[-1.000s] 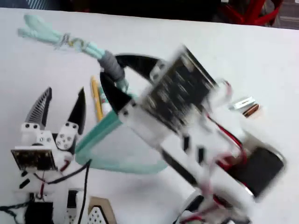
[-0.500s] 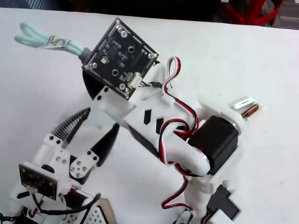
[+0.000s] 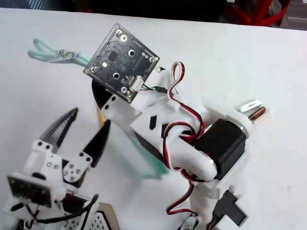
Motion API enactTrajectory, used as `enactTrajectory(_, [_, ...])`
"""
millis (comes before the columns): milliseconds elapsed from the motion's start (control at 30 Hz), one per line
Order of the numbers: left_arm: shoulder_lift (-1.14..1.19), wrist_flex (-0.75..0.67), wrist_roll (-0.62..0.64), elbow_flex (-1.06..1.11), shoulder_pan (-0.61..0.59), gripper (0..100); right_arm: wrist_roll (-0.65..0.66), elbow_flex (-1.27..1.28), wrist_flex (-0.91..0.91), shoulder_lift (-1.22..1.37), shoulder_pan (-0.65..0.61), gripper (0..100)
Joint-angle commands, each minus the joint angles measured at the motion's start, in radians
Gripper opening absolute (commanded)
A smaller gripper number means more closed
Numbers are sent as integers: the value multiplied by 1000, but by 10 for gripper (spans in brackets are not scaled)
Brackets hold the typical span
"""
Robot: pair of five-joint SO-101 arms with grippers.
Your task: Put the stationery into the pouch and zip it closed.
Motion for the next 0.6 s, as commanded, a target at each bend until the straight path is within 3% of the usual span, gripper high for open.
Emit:
enactTrajectory(0, [4,-26,-11,-44,-15,244,-9,-2,5,-4,-22,19])
enactTrajectory(267, [4,-25,-129,63,-13,245,0,-2,5,-4,-107,20])
enactTrajectory(567, [4,-20,-137,83,-12,245,2,-3,2,-7,-107,20])
